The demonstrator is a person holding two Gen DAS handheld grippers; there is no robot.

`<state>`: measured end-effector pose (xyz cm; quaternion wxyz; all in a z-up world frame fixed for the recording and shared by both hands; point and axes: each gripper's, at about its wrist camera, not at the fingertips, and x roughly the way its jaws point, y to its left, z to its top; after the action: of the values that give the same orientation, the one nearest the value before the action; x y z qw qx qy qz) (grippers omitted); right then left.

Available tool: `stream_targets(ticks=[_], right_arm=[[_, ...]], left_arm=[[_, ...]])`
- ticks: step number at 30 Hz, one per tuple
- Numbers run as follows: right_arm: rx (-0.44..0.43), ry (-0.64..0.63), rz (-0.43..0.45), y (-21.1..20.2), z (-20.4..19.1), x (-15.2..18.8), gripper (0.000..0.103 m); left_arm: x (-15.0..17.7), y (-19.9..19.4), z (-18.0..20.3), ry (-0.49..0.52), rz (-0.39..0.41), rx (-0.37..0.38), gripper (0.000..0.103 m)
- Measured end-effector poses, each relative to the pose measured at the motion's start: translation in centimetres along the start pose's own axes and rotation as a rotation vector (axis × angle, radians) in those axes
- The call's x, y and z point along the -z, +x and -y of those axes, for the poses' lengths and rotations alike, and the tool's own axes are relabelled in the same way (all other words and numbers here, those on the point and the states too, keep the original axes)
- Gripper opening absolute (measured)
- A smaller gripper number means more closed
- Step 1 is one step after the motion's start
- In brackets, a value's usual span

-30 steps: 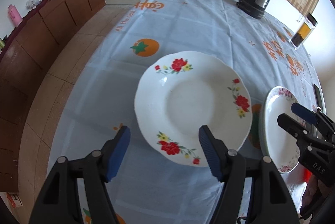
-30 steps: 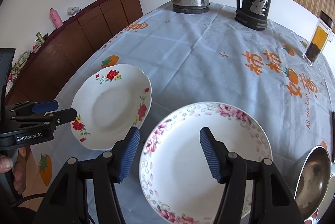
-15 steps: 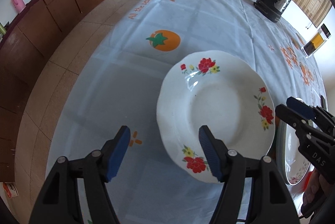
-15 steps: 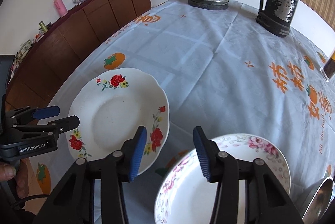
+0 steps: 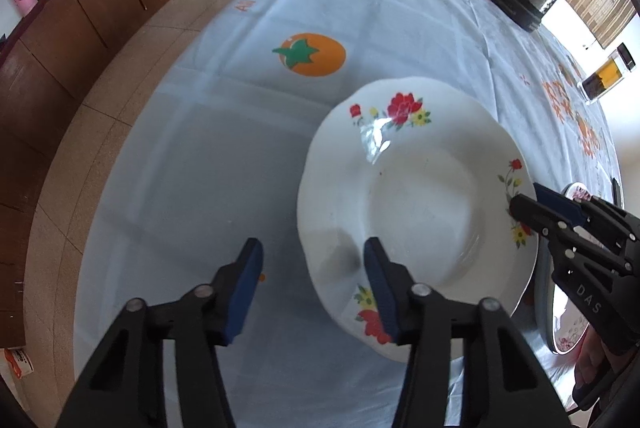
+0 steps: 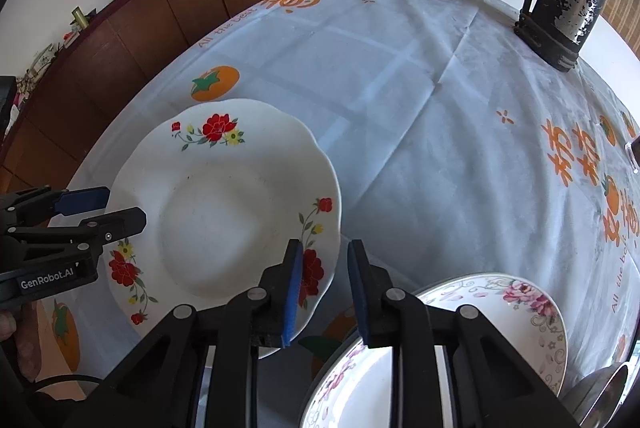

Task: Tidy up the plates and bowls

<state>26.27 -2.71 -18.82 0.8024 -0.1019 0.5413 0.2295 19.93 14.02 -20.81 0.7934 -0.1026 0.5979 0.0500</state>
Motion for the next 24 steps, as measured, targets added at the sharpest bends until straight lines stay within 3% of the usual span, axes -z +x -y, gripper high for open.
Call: stream_targets(ticks=[4,24], right_arm=[[0.015,-0.01,-0.002,0.0,-0.4,0.0,0.024],[-0.007,0.015,0.009,-1.9,-1.2,0.6,0.021]], left_arm=[[0.0,-0.3,0.4,0.008,0.011,0.037,0.023],[0.4,-1.5,0.4,-0.012,0.011,0.005,0.023]])
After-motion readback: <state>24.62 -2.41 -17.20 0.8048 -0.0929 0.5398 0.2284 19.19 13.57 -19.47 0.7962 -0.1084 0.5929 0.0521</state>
